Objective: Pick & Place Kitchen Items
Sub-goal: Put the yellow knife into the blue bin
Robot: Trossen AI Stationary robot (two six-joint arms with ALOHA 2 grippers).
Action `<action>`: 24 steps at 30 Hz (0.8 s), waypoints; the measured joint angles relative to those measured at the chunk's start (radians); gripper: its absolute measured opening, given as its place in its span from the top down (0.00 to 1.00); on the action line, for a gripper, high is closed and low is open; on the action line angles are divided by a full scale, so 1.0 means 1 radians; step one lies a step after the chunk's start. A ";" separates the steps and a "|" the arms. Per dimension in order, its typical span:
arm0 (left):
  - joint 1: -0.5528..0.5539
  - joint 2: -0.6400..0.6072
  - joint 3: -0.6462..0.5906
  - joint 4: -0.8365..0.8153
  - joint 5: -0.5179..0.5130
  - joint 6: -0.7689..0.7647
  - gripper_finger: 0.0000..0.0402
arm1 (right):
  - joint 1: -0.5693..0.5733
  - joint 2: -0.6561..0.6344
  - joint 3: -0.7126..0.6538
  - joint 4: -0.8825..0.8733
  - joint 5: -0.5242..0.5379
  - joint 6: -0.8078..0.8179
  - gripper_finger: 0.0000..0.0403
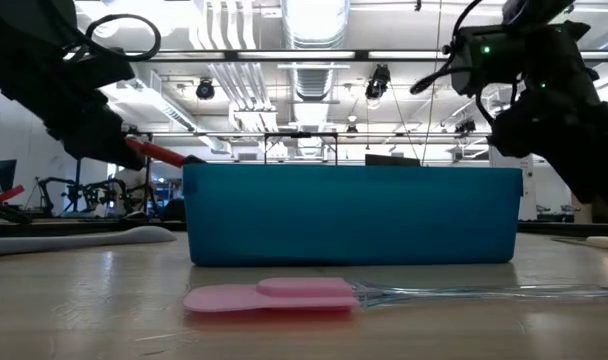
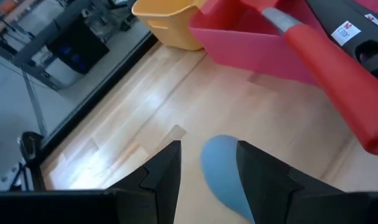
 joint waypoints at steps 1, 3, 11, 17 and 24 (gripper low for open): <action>0.000 0.000 0.000 0.000 -0.008 0.008 0.61 | 0.005 0.007 -0.005 0.003 0.000 0.011 0.47; 0.000 0.000 0.000 0.000 -0.016 0.028 0.61 | 0.010 0.025 -0.012 0.011 0.000 0.030 0.45; 0.001 0.000 -0.005 0.000 -0.033 0.047 0.61 | 0.010 0.130 -0.015 0.060 0.000 0.031 0.36; 0.001 0.000 -0.016 0.000 -0.033 0.048 0.61 | 0.011 0.237 -0.016 0.096 -0.032 -0.018 0.36; 0.001 0.000 -0.027 0.001 -0.032 0.038 0.61 | 0.009 0.317 -0.011 0.115 -0.069 -0.081 0.49</action>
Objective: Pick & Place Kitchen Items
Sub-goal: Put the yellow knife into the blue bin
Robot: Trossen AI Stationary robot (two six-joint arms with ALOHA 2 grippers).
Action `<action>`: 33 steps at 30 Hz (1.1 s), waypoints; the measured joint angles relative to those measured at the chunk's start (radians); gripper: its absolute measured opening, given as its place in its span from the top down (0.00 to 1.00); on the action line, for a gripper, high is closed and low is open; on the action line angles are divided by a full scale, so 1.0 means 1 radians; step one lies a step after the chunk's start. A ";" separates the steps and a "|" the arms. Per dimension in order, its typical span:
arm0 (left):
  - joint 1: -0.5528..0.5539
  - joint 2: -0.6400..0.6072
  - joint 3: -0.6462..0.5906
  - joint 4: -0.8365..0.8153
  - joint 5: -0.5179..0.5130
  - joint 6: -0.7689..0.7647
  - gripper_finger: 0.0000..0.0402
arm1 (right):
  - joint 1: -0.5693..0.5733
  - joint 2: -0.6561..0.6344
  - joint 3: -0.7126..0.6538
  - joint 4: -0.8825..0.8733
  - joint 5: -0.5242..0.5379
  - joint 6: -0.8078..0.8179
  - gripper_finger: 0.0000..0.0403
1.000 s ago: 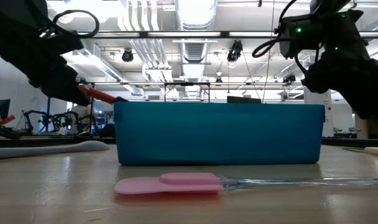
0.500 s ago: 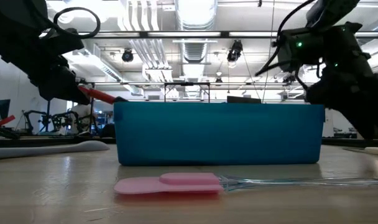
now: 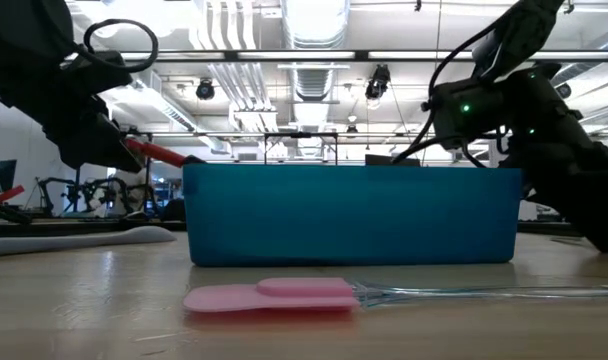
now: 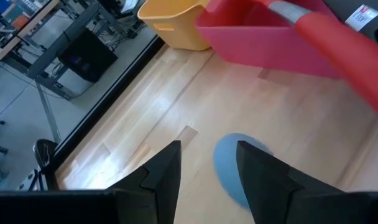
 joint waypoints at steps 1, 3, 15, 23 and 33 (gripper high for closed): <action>0.000 0.000 -0.002 -0.001 0.001 -0.004 0.61 | 0.000 0.003 0.000 0.001 -0.003 -0.005 0.51; 0.000 0.000 -0.003 0.000 0.001 -0.010 0.61 | 0.000 0.004 0.000 0.007 -0.006 -0.010 0.57; 0.000 0.000 -0.003 0.001 0.002 -0.012 0.61 | 0.001 -0.049 -0.006 0.038 0.019 -0.025 0.87; 0.000 0.000 -0.003 0.005 0.002 -0.013 0.61 | 0.000 -0.085 -0.007 0.043 0.132 -0.038 0.87; 0.000 0.000 -0.003 0.012 0.002 -0.013 0.61 | -0.001 -0.285 -0.019 0.013 0.340 0.017 0.87</action>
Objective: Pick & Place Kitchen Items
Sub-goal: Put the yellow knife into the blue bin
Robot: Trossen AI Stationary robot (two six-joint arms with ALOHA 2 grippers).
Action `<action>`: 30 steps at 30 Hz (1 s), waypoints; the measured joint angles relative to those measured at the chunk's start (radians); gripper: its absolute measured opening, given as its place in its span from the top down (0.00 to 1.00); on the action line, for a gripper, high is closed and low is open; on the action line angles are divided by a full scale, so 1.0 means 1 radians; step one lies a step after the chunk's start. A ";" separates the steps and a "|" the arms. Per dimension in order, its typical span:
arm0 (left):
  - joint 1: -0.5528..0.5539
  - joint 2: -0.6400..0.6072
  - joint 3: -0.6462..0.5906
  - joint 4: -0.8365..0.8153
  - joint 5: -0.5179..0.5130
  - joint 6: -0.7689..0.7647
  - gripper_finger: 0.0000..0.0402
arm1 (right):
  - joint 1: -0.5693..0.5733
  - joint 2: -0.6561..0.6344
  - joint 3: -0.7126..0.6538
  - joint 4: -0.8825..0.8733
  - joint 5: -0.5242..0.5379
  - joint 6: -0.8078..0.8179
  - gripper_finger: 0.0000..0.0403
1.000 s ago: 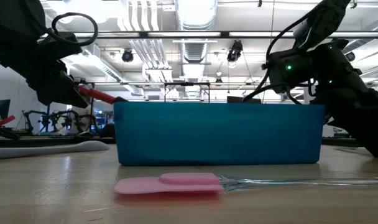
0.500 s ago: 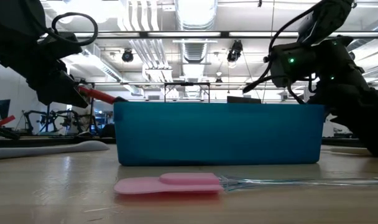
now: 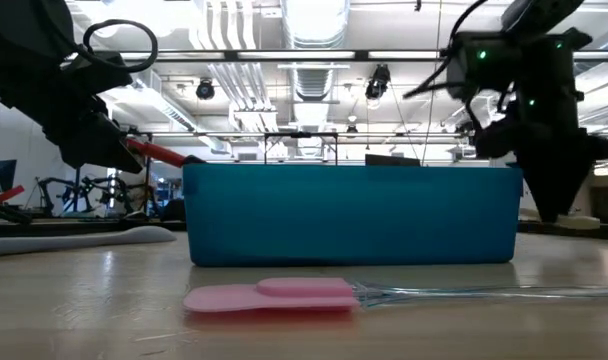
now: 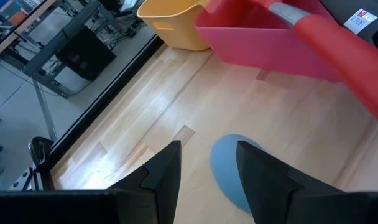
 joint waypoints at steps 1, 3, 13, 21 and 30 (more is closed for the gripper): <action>0.000 0.000 0.000 0.001 0.000 0.000 0.61 | 0.000 -0.024 0.000 0.000 0.014 0.007 0.87; 0.000 0.000 0.000 0.005 0.000 0.000 0.61 | -0.001 -0.070 0.002 0.003 0.044 0.010 0.87; 0.000 0.000 0.000 0.016 0.000 0.000 0.61 | 0.000 -0.206 0.011 0.258 0.150 -0.211 0.87; 0.000 0.000 0.000 0.021 0.016 0.003 0.61 | 0.000 -0.142 0.013 0.639 0.163 -0.688 0.87; 0.000 0.000 0.000 0.061 0.023 -0.007 0.61 | 0.007 0.019 0.117 0.684 0.164 -1.090 0.88</action>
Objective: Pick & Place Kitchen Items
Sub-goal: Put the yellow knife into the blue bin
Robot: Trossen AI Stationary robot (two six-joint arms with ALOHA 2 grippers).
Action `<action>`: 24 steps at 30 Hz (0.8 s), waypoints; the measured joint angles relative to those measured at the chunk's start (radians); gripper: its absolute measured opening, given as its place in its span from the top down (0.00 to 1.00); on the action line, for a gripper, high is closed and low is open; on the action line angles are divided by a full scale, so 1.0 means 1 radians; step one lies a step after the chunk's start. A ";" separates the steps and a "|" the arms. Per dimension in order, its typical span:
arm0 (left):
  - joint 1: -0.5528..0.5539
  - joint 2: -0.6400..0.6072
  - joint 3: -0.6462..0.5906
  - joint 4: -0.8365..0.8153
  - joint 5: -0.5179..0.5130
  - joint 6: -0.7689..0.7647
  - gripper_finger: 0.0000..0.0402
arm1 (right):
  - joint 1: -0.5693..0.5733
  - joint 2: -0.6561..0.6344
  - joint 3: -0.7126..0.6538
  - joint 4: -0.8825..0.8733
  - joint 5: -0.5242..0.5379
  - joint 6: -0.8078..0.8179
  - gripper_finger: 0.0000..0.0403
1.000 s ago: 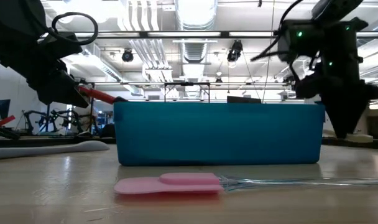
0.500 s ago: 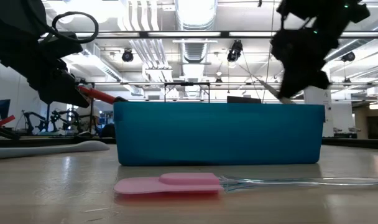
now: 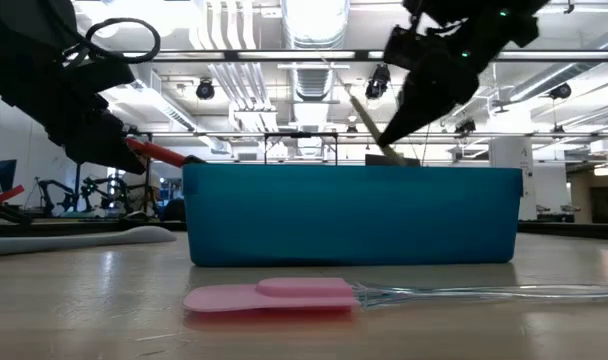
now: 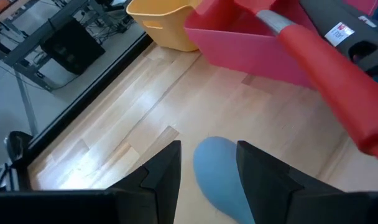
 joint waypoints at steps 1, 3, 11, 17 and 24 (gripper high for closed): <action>0.000 0.000 0.000 0.005 0.002 -0.001 0.61 | 0.005 0.023 0.025 -0.008 -0.001 -0.030 0.88; 0.000 0.000 0.000 0.021 0.018 -0.003 0.61 | 0.020 0.070 0.086 -0.071 -0.003 -0.065 0.88; 0.000 0.000 0.000 0.042 0.071 -0.052 0.61 | 0.115 0.318 0.384 -0.537 -0.004 -0.003 0.88; 0.000 0.000 0.000 0.067 0.071 -0.054 0.61 | 0.179 0.482 0.521 -0.658 -0.006 -0.100 0.88; 0.000 0.000 0.000 0.072 0.071 -0.051 0.61 | 0.184 0.610 0.626 -0.711 -0.008 -0.190 0.88</action>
